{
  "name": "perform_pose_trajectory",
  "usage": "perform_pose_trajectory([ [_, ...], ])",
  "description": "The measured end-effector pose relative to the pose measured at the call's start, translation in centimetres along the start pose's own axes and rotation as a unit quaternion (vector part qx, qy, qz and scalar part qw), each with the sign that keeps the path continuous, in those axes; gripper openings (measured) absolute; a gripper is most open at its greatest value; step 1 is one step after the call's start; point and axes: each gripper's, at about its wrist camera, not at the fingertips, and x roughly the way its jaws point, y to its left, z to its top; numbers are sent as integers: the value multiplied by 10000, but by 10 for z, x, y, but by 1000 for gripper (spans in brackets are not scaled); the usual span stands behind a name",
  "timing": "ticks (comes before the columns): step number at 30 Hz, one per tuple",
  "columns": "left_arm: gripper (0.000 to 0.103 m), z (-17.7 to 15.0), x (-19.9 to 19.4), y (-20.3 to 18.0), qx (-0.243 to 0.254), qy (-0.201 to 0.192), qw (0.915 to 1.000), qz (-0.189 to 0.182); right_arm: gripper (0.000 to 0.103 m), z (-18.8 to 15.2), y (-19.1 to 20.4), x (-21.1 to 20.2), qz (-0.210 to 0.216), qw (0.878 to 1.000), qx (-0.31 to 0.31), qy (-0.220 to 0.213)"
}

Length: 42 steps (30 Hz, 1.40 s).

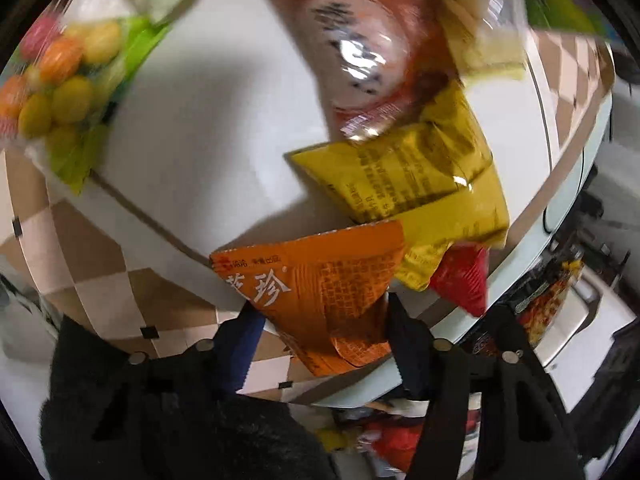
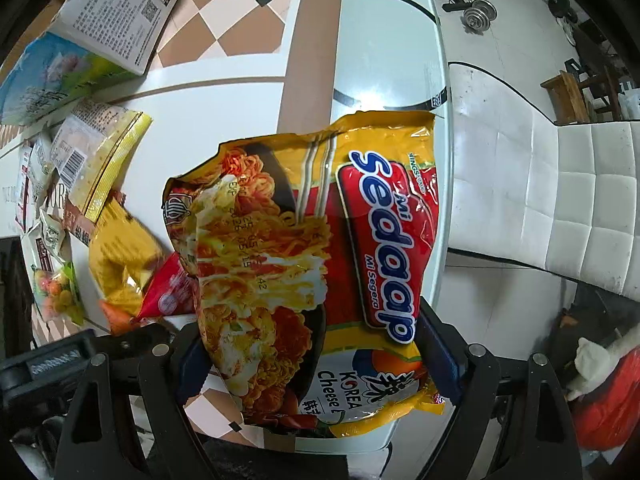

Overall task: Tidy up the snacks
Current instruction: 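Carry both packs into the cardboard box and open both tools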

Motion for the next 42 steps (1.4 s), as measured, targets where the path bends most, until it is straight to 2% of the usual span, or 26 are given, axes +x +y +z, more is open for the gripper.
perform_pose_trajectory([
  [2,52,-5,-4,-8,407,-168,9986,306,90,0,7,-4,-8,10000,-36,-21],
  [5,50,-13,-22,-20,1230,-732,9851,952,90,0,20,-11,-3,9999,-89,-78],
  [8,50,-21,-48,-28,2048,-1266,9593,1475,90,-3,25,-17,136,9998,-59,-125],
  [11,50,-29,-75,-31,2553,-1673,9366,1721,90,-7,20,-27,406,9990,11,-179],
  [12,50,-32,-88,-32,2698,-1824,9286,1776,90,-9,21,-33,500,9985,21,-219],
  [15,50,-40,-122,-39,2939,-2199,9134,1757,90,-11,24,-57,763,9963,17,-399],
  [17,50,-44,-154,-46,3115,-2478,9003,1762,90,-10,28,-75,912,9943,-5,-556],
  [18,50,-48,-151,-67,3151,-2582,8960,1767,90,-8,35,-86,981,9933,-9,-616],
  [20,50,-55,-157,-85,3217,-2773,8891,1703,90,-4,41,-105,1144,9906,-27,-750],
  [21,50,-64,-164,-99,3245,-2875,8858,1654,90,-1,44,-112,1208,9894,-28,-808],
  [25,50,-52,-214,-117,3368,-3208,8722,1510,90,15,65,-145,1349,9845,48,-1117],
  [29,50,-17,-251,-128,3477,-3327,8664,1336,90,6,65,-184,1487,9787,279,-1390],
  [33,50,35,-281,-135,3615,-3202,8668,1239,90,1,79,-209,1485,9749,556,-1564],
  [37,50,95,-290,-147,3742,-2784,8759,1235,90,3,85,-216,1368,9741,793,-1617],
  [42,50,165,-285,-170,3776,-2205,8907,1243,90,5,80,-200,1290,9764,952,-1445],
])
